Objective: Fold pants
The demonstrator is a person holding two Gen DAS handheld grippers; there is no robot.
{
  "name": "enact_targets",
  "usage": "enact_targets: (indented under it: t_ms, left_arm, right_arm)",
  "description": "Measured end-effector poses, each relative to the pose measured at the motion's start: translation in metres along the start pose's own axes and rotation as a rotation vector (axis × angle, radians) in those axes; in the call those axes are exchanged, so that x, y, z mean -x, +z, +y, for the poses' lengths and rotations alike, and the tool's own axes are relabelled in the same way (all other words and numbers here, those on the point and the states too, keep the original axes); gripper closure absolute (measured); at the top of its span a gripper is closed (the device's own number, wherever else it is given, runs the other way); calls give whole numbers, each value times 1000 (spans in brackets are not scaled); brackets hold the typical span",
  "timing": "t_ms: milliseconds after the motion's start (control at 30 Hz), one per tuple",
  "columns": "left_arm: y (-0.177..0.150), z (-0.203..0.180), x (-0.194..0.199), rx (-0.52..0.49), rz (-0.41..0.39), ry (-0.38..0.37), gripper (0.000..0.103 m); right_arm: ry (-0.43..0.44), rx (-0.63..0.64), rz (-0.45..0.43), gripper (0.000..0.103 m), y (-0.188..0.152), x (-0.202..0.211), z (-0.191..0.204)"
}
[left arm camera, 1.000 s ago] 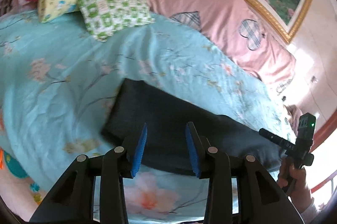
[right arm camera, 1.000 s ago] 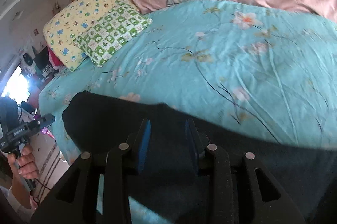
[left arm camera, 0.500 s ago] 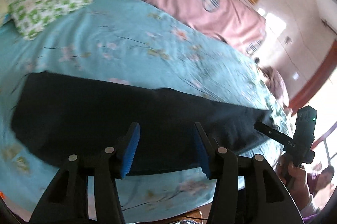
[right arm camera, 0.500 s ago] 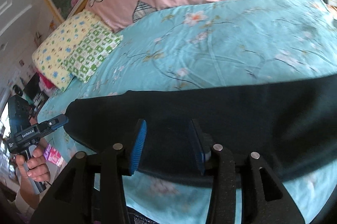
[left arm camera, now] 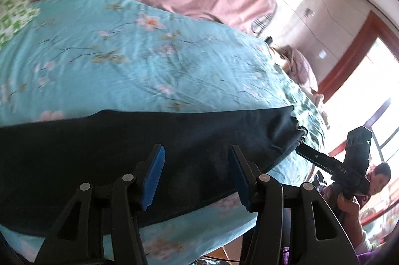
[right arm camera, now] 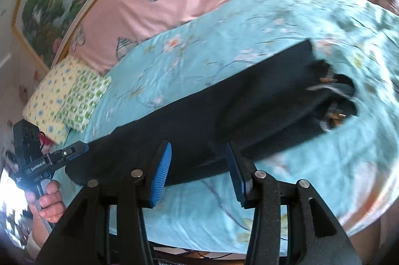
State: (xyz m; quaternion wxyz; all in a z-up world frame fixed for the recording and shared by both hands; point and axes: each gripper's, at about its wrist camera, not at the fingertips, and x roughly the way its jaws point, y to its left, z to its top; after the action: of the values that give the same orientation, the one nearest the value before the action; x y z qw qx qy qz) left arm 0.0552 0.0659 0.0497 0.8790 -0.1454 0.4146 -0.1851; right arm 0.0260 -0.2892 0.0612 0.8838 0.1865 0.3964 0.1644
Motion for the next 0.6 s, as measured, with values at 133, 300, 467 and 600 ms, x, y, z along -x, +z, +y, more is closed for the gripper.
enact_targets:
  t_ms: [133,300,467,600]
  left_arm:
    - [9,-17,-12,-40,23,-21,48]
    - [20,-36,-29,-95,53,-38,47]
    - [35,-57,-49,-162,80,-51,46]
    - [48,-69,-64,-197,98,-68,44]
  right_arm:
    - [-32,-42,-32,53,2,11,-16]
    - [-74,-104,-72,41,3,23,-32]
    - [-104,-161,-78,38,4,25,-47]
    - [-109,-208,-73,38,5,23,-59]
